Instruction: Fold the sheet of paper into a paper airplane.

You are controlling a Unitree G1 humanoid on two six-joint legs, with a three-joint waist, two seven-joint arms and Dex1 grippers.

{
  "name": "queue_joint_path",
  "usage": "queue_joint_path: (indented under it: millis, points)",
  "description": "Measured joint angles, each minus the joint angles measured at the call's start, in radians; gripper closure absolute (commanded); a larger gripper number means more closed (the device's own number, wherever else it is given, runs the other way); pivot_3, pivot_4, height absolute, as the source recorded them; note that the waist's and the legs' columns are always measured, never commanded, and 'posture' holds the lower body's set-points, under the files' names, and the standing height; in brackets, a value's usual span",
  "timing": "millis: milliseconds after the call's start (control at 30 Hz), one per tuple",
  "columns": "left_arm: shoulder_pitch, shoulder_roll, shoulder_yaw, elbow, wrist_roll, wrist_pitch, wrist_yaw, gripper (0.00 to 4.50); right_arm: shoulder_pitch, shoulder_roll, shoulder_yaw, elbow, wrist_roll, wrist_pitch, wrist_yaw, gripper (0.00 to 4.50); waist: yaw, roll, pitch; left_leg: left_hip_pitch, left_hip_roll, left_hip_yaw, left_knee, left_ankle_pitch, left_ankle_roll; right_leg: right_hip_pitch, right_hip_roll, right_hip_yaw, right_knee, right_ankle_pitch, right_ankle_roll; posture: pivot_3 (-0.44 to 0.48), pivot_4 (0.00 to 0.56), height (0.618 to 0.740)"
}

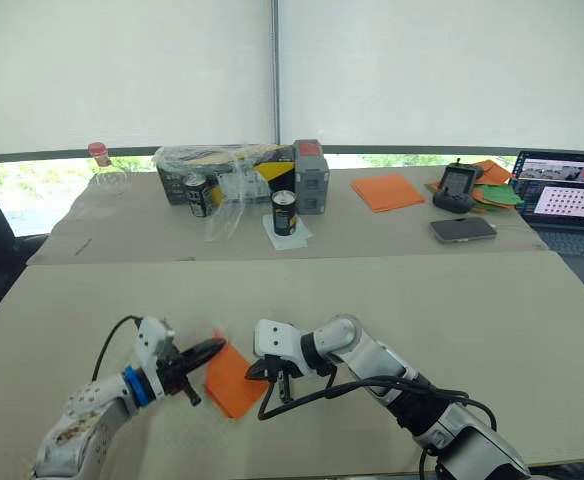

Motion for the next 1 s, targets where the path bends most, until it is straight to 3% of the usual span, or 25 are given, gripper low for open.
queue_joint_path:
  millis: [400,633,767,833,900,1000]
  points:
    - [0.084,0.01,-0.013,0.039,0.076,-0.107,0.005,4.48,0.0,-0.001,0.009,0.002,0.0,0.0,-0.007,4.5,0.0,0.007,-0.004,0.001,0.0,0.0,-0.001,0.0,0.0,0.0,0.0,0.0,-0.001,0.0,0.0,0.0,0.15,0.74]
    - [0.146,0.114,-0.023,0.016,0.136,-0.16,-0.007,4.48,-0.002,0.0,0.012,0.017,-0.001,0.0,-0.006,4.5,0.0,0.015,-0.009,0.003,0.0,0.0,-0.001,0.0,0.0,0.0,-0.001,0.0,-0.002,-0.001,0.0,0.0,0.15,0.74]
    - [0.161,0.115,-0.015,0.008,0.134,-0.163,-0.004,4.48,-0.005,0.004,0.015,0.021,-0.001,0.0,-0.005,4.5,-0.002,0.017,-0.01,0.003,0.0,0.0,-0.002,0.0,0.001,0.0,-0.001,0.0,-0.002,-0.001,0.0,0.0,0.15,0.74]
    - [0.171,0.081,0.026,0.007,0.062,-0.118,-0.005,4.48,-0.009,0.005,0.016,0.021,-0.001,-0.001,-0.004,4.5,-0.004,0.017,-0.01,0.002,0.0,0.001,-0.002,0.0,0.001,0.0,-0.001,0.0,-0.002,-0.001,0.0,0.0,0.15,0.74]
    - [0.176,0.015,0.091,0.004,-0.088,-0.019,0.008,4.48,-0.01,0.005,0.013,0.021,-0.001,-0.011,-0.004,4.5,-0.004,0.012,-0.007,0.001,0.0,0.0,-0.002,0.0,0.001,0.0,0.0,0.0,0.0,-0.001,0.0,0.0,0.15,0.74]
    - [0.18,-0.002,0.155,-0.033,-0.214,0.087,0.026,4.48,-0.012,0.0,-0.004,0.021,0.001,-0.017,-0.005,4.5,0.001,0.003,-0.003,0.001,0.002,-0.002,-0.002,0.0,0.0,-0.001,0.001,-0.002,0.001,-0.001,0.0,0.0,0.15,0.74]
